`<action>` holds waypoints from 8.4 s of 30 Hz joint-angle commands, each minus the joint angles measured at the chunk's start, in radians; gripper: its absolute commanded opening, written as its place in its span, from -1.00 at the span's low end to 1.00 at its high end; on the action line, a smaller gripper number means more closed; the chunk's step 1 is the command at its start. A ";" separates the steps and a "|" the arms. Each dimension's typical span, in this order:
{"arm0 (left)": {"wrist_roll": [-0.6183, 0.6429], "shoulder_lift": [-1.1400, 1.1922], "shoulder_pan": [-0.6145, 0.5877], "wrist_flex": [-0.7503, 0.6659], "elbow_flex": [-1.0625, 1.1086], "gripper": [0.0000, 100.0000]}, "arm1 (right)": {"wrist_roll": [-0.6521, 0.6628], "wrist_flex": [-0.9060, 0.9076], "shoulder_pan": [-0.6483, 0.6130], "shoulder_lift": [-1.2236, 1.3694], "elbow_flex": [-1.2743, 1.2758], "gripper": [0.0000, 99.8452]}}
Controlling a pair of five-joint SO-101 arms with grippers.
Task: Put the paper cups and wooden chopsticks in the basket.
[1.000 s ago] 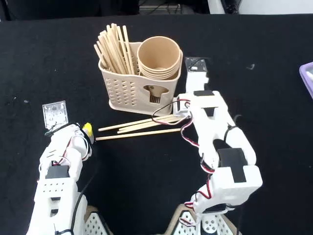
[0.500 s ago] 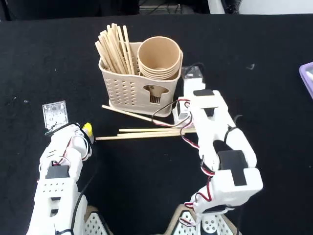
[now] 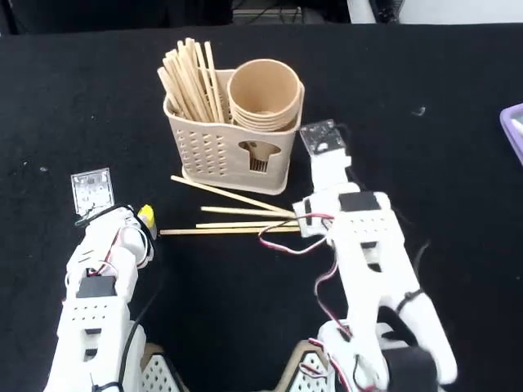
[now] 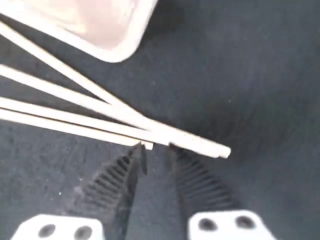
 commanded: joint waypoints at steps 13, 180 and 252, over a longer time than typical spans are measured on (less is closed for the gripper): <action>0.005 -0.012 -0.059 -0.015 -0.010 -0.67 | -0.149 -0.296 -0.153 0.185 0.035 -0.76; 0.003 -0.012 -0.059 -0.017 -0.012 -0.67 | 0.973 -0.051 -0.109 -0.097 0.275 -0.97; 0.003 -0.012 -0.091 -0.017 -0.016 -0.67 | 0.611 -0.038 -0.537 0.268 -0.016 -0.98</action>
